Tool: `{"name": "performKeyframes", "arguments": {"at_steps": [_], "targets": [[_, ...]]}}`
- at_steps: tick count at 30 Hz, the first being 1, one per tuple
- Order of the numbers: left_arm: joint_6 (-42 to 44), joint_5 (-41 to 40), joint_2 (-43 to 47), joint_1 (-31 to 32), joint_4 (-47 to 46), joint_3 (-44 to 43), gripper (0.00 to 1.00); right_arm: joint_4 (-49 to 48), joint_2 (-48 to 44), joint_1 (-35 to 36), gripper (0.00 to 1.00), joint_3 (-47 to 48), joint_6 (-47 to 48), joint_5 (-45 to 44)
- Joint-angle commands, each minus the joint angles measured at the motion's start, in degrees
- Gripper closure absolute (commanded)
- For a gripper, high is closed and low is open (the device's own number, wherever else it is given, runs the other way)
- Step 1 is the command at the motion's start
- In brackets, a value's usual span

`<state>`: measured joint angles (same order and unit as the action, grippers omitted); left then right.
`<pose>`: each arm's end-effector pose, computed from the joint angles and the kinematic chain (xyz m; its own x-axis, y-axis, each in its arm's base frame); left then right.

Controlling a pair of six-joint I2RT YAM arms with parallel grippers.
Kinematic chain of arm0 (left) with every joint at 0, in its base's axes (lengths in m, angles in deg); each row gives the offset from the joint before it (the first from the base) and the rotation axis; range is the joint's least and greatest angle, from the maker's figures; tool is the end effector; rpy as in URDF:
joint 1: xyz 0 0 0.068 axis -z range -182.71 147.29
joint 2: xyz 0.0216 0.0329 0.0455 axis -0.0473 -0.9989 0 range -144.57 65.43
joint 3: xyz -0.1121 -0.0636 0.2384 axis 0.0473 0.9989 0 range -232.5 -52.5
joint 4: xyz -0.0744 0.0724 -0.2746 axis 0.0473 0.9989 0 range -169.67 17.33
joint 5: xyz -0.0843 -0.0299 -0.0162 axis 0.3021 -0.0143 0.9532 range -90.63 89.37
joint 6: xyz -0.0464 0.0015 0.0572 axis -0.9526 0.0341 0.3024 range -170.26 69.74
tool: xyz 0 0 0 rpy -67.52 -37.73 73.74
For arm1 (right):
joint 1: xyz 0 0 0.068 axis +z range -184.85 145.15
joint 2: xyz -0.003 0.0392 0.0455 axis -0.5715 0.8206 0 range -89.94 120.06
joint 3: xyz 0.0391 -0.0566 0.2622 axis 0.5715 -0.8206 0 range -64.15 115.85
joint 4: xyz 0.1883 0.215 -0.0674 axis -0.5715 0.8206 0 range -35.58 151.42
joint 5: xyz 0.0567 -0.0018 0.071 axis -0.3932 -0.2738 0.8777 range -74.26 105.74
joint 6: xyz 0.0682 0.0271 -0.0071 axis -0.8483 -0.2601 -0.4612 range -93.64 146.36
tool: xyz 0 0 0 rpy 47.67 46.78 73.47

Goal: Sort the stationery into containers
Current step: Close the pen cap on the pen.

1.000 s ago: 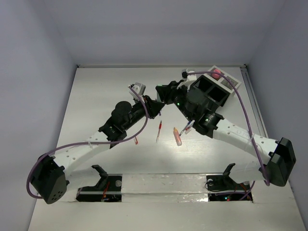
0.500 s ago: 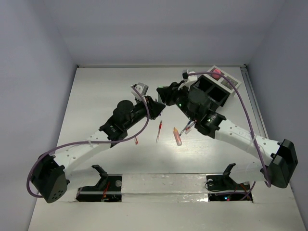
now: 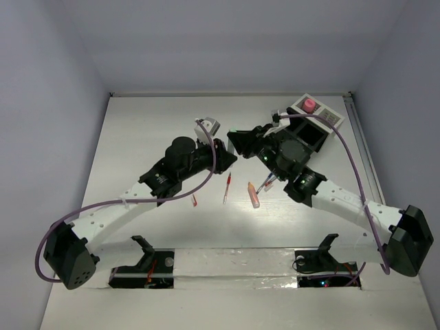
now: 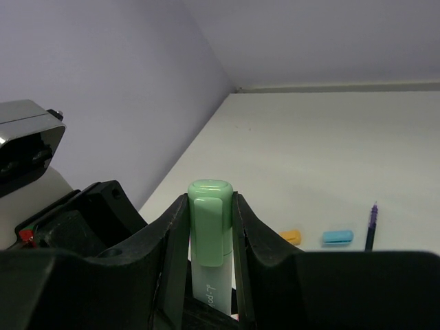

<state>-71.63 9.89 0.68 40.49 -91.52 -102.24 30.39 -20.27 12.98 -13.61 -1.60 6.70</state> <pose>0.2311 -0.2325 0.3288 -0.3312 -0.1805 -0.9261 0.7359 0.5650 -0.3732 0.2398 0.2503 0.3362 -0.2433 0.4212 -0.8737 -0.5805 0.6584 0.4790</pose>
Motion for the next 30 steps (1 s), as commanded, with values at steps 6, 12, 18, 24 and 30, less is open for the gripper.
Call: {"name": "performKeyframes", "arguments": {"at_steps": [6, 12, 18, 24, 30], "targets": [[4.5, -4.2, 3.1, -1.1, -19.0, -12.8, 1.0, 14.1, 2.5, 3.4, 1.0, -8.7, -4.1, 13.3], [7.1, -4.6, 1.6, -1.1, -14.9, -18.0, 1.0, 11.8, 7.1, 5.3, 1.0, -11.6, -6.3, 15.3], [11.7, -8.4, 1.5, -1.1, -12.1, -19.9, 1.0, 13.7, 4.3, 5.3, 1.0, -13.1, -5.8, 14.9], [12.2, -6.8, -0.1, -2.2, -11.4, -21.3, 1.0, 15.3, 4.6, 5.9, 1.0, -14.1, -5.7, 17.7], [11.3, -2.3, -4.4, -2.2, -10.9, -24.1, 1.0, 15.2, 7.0, 7.3, 1.0, -13.3, -6.0, 18.2]]}}
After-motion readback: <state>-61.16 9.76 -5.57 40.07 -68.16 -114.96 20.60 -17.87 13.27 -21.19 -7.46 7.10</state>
